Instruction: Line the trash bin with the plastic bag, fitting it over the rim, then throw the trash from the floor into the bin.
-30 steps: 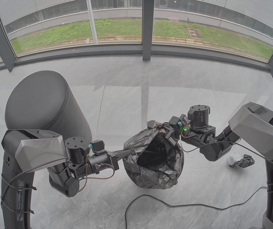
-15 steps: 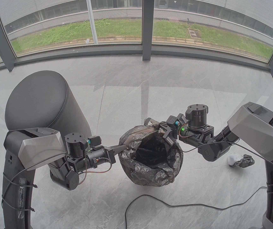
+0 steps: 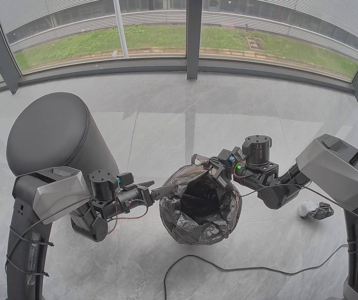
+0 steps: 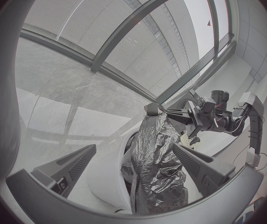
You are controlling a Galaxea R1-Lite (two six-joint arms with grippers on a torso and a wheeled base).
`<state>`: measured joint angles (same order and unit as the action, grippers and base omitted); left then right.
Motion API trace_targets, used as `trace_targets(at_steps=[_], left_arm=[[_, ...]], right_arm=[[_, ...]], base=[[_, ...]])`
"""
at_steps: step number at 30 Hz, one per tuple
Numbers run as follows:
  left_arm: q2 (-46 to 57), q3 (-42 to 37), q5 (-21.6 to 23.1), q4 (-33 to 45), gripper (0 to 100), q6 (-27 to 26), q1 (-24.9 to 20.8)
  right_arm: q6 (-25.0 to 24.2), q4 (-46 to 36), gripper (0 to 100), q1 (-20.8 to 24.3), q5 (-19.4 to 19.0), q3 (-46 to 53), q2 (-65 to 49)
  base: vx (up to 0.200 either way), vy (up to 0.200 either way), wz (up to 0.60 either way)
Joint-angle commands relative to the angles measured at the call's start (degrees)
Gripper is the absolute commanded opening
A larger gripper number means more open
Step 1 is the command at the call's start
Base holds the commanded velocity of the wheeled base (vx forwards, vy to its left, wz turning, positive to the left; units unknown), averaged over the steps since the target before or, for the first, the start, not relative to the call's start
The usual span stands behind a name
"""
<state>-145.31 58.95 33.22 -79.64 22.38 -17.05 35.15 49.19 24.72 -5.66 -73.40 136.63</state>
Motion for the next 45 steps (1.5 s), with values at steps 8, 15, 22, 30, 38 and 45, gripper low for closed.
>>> trace_targets(at_steps=[8,15,22,30,38,45], left_arm=[[-1.8,0.7,0.0,0.1,100,-0.2,-0.6],[-3.0,0.6,0.0,1.2,100,-3.2,-0.6],[-3.7,0.8,0.0,1.2,100,-3.3,-0.2],[-2.9,1.0,0.0,0.8,100,-3.3,1.7],[-3.5,0.5,-0.9,1.0,100,-3.4,4.7],[-4.1,0.5,-1.1,1.0,100,-4.4,4.6]], right_arm=[[0.1,-0.1,0,-1.2,1.3,-10.2,7.2],[0.1,0.3,0,0.2,1.3,-11.7,8.6],[0.0,0.6,0,2.1,0.4,-12.6,8.1],[-0.3,1.5,0,3.3,0.4,-14.1,7.6],[-0.3,1.5,0,3.4,0.4,-13.2,7.1],[-0.3,1.2,0,3.0,0.4,-13.1,7.4]], base=[[0.000,0.000,0.00],[0.000,0.000,0.00],[0.000,0.000,0.00],[0.000,0.000,0.00],[0.000,0.000,0.00],[0.000,0.000,0.00]])
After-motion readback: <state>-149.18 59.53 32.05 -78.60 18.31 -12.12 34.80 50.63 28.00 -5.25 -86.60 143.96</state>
